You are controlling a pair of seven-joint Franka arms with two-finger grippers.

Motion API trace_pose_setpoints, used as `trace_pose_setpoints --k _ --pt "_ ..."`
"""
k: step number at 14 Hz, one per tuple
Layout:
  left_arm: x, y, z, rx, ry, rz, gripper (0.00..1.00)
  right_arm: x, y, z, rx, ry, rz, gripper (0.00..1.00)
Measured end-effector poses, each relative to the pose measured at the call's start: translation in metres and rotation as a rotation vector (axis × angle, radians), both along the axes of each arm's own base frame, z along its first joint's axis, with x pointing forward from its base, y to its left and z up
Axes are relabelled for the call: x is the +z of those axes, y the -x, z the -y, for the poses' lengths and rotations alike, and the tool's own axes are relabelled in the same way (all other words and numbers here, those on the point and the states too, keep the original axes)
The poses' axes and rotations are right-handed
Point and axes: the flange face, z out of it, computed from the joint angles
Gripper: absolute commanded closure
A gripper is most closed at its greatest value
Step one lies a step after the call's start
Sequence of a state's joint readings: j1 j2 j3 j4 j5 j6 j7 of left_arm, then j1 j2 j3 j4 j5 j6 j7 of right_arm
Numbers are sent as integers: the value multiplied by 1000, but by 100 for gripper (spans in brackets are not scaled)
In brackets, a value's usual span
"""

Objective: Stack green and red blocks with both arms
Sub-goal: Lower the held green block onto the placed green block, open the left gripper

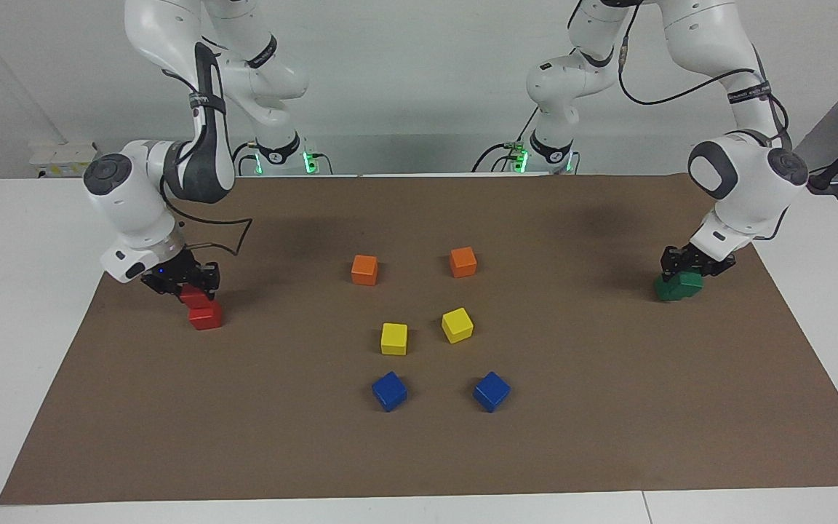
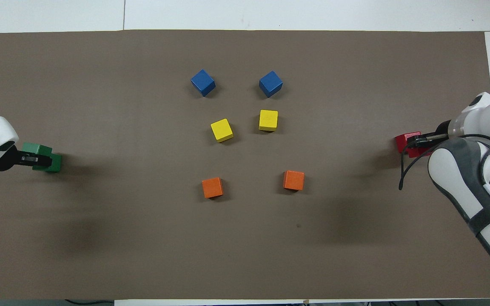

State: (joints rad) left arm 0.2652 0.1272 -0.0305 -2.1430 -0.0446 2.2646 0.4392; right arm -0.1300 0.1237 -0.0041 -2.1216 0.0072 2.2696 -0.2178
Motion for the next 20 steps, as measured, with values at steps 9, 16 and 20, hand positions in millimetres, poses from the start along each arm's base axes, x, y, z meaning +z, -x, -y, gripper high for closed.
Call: trace_pose_setpoints --k 9,16,20 --pt "-2 19 -11 40 -11 60 100 0 3 0 65 7 29 100" --pt "-3 21 -4 24 -20 91 0 -1 2 1 64 12 55 100" --pt "-9 21 6 7 -19 91 0 -5 2 1 64 14 70 100"
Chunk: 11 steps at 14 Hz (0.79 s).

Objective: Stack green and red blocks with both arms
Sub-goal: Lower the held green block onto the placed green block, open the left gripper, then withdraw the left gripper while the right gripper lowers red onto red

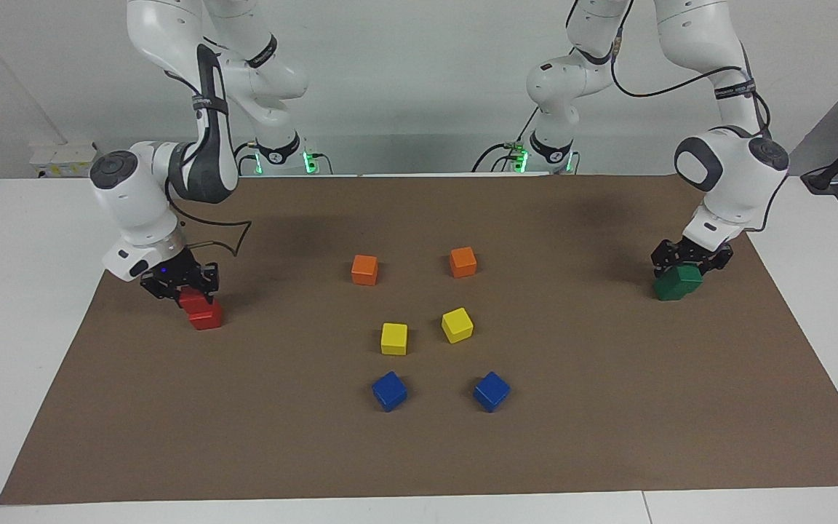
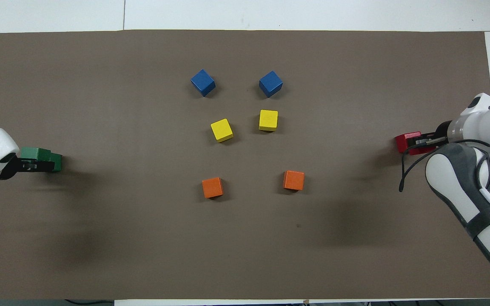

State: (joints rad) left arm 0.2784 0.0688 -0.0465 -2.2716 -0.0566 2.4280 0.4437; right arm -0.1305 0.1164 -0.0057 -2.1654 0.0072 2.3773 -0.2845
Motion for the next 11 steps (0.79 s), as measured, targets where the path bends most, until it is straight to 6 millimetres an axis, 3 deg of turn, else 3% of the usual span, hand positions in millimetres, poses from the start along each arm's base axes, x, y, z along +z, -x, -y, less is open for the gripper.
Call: trace_pose_setpoints --k 2,4,8,11 --pt "5 -3 -1 -15 -3 6 0 0 0 0 0 0 0 100" --pt "24 -13 -4 -28 2 -4 0 0 0 0 0 0 0 100" --pt "103 -43 -9 -48 8 -14 0 0 0 0 0 0 0 100" --pt "155 -52 -8 -74 -22 4 0 0 0 0 0 0 3 100"
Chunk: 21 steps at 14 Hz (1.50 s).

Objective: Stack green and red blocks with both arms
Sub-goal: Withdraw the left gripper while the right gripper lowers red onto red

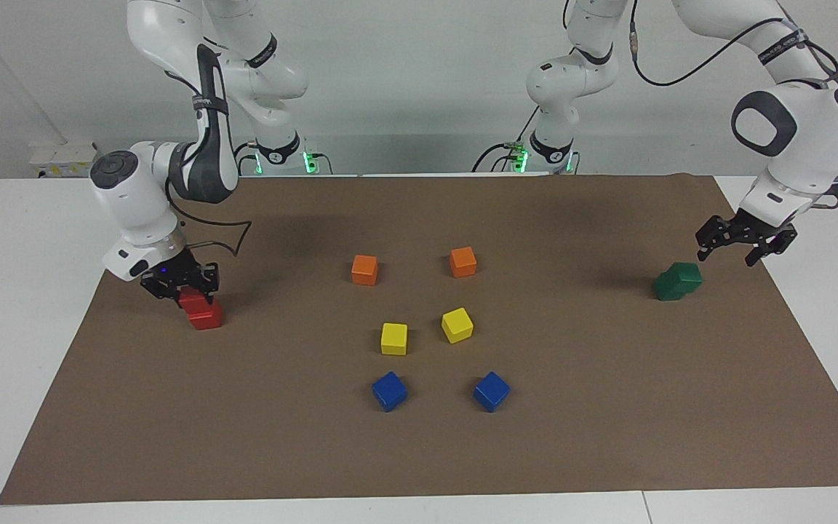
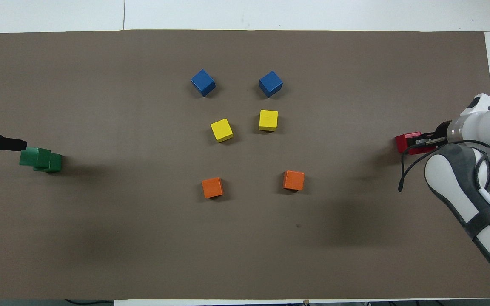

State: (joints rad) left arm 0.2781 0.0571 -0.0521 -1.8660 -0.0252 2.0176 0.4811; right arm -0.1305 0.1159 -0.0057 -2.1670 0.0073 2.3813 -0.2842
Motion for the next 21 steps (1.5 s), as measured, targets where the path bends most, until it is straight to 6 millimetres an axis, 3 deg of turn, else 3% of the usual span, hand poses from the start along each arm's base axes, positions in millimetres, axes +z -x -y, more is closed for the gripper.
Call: trace_pose_setpoints --k 5,7,12,20,21 --pt "60 25 8 4 -13 33 0 0 0 0 0 3 21 100" --pt "70 30 18 51 -7 30 0 0 0 0 -2 3 21 100" --pt "96 31 69 183 21 -32 0 0 0 0 -3 3 21 100" --pt "132 41 81 268 28 -92 0 0 0 0 -3 3 21 100" --pt "134 42 83 266 28 -95 0 0 0 -1 -2 3 21 75"
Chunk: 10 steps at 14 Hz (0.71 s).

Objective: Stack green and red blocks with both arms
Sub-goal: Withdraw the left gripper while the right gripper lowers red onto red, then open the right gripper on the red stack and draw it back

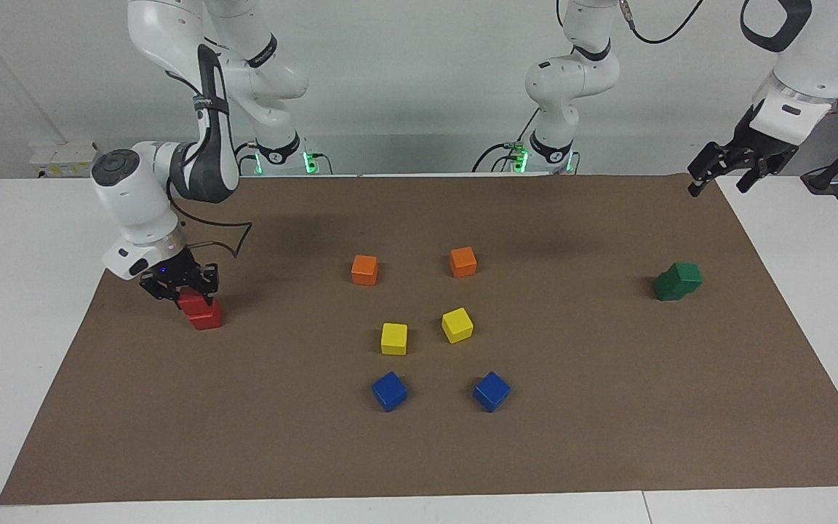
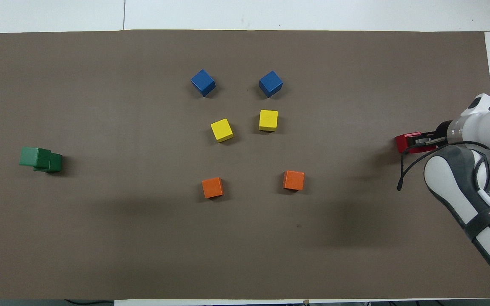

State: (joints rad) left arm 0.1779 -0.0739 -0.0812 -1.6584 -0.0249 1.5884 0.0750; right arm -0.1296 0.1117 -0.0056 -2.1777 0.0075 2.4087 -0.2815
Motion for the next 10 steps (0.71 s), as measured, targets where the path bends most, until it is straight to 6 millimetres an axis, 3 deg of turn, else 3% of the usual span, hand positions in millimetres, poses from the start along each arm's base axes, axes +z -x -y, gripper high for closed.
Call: trace_pose_setpoints --k 1,2,5,10 --pt "2 0 4 -5 0 -1 0 0 0 0 1 0 0 49" --pt "2 0 10 -14 0 -3 0 0 0 -1 2 0 0 33" --pt "1 -2 27 -16 2 -8 0 -5 1 -3 6 -1 -6 0" --pt "3 -4 49 -28 4 4 0 -14 2 -4 7 -2 -14 0"
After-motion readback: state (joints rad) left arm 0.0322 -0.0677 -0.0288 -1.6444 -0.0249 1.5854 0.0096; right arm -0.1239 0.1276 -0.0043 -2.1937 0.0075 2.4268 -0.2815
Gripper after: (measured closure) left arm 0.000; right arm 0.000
